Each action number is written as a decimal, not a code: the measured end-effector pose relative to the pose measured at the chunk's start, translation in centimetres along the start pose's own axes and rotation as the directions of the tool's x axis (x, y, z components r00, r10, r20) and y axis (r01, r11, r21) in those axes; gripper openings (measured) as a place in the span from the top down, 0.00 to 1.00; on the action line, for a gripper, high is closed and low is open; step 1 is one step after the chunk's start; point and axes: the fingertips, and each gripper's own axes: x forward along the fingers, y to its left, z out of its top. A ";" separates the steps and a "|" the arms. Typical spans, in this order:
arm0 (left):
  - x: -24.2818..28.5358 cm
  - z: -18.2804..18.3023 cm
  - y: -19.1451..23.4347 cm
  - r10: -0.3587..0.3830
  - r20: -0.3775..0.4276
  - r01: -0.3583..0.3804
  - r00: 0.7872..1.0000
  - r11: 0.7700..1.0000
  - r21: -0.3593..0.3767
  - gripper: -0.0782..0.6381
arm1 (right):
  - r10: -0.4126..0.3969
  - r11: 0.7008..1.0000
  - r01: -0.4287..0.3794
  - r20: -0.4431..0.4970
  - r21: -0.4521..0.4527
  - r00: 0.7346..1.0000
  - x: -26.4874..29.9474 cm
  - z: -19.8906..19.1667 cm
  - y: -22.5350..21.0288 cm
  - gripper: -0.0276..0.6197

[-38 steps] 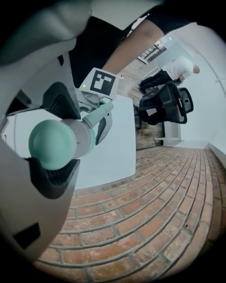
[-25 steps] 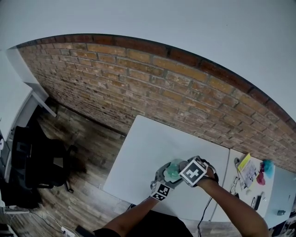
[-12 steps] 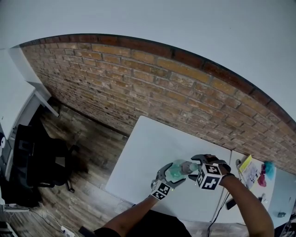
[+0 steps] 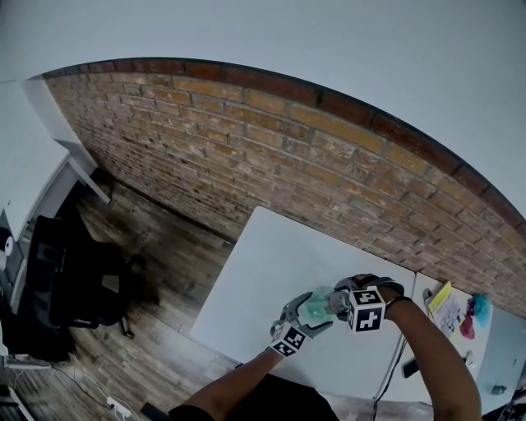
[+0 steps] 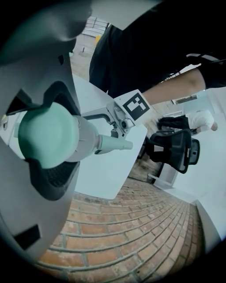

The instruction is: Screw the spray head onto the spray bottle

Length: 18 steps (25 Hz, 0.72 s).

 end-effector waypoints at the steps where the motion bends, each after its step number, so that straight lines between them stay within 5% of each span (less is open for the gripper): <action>1: 0.0 0.0 0.0 -0.001 0.000 0.001 1.000 1.000 0.001 0.22 | 0.013 1.000 -0.013 -0.009 0.009 1.000 0.1 -0.1 0.0 0.49; 6: 0.0 0.1 0.3 0.015 0.004 -0.015 1.000 1.000 -0.006 0.22 | -0.005 0.967 0.002 0.010 0.254 1.000 0.1 0.0 -0.9 0.49; 11: 0.1 0.1 0.4 0.043 0.003 -0.042 0.999 0.999 -0.018 0.22 | -0.058 0.822 0.031 0.030 0.568 0.998 0.1 -0.6 -1.4 0.49; 18: 0.1 -0.1 0.1 0.046 0.001 -0.046 0.999 0.999 -0.013 0.22 | -0.099 0.710 0.025 0.065 0.703 0.993 0.1 -0.6 -1.4 0.49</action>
